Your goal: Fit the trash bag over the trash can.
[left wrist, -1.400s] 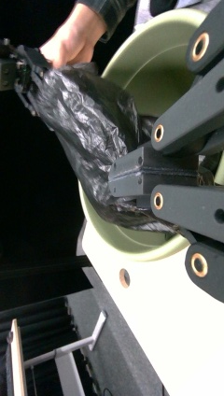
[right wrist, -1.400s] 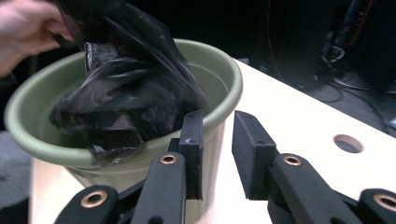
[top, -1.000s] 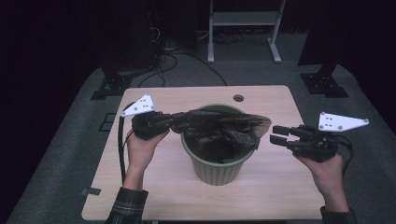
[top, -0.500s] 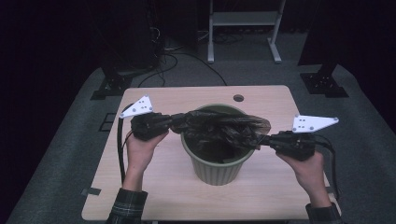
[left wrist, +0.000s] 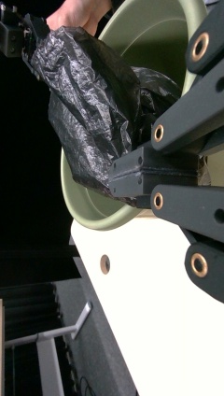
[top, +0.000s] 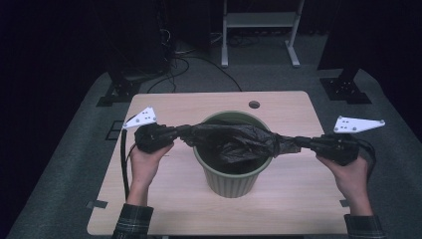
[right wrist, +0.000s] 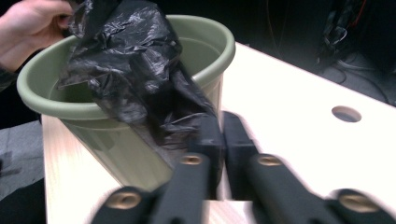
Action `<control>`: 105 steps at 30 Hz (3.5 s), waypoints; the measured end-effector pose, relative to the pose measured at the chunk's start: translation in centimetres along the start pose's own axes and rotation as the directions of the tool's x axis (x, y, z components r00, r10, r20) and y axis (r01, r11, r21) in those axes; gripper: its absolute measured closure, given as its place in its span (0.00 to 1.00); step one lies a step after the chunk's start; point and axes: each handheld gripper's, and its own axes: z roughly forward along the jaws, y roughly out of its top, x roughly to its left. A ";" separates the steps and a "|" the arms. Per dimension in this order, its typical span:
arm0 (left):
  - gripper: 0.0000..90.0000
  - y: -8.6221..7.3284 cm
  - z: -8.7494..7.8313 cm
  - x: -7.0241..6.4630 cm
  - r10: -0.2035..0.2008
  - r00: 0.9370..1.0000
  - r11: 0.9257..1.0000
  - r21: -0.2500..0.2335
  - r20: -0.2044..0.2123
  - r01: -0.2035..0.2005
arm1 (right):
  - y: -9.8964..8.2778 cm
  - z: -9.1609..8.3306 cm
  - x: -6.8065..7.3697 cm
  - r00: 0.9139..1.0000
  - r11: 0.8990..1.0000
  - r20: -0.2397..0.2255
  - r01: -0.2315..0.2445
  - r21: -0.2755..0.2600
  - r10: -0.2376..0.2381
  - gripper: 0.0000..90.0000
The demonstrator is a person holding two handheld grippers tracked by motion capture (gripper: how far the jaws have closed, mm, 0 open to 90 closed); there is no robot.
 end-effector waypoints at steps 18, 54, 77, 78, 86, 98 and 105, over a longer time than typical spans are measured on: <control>1.00 0.4 0.8 -0.6 0.020 1.000 1.000 0.013 0.015 -0.020 | 4.7 0.0 5.8 0.979 0.984 -0.152 0.119 -0.132 -0.138 0.54; 0.65 5.2 2.7 -9.7 0.163 0.974 0.985 -0.077 0.157 -0.153 | 6.1 6.6 3.2 0.991 0.998 -0.123 0.056 0.013 -0.054 1.00; 0.48 4.7 6.9 -9.0 0.197 0.980 0.978 0.065 0.005 -0.197 | 6.8 6.7 4.8 0.976 0.995 -0.191 0.101 -0.012 -0.101 1.00; 0.48 4.8 6.8 -8.9 0.202 0.979 0.978 0.061 -0.004 -0.201 | 6.8 6.7 4.9 0.976 0.994 -0.189 0.107 -0.010 -0.107 1.00; 0.50 5.4 7.6 -8.7 0.237 0.971 0.969 0.072 0.013 -0.238 | 6.9 6.9 5.1 0.973 0.994 -0.202 0.110 -0.009 -0.110 1.00; 1.00 5.0 7.7 -8.2 0.260 0.962 0.959 0.089 0.090 -0.267 | 7.0 6.7 4.9 0.976 0.994 -0.190 0.110 -0.008 -0.110 1.00; 1.00 3.9 4.8 -6.8 0.213 0.975 0.974 0.059 0.070 -0.217 | 6.5 6.5 3.0 0.991 0.998 -0.115 0.067 0.012 -0.065 1.00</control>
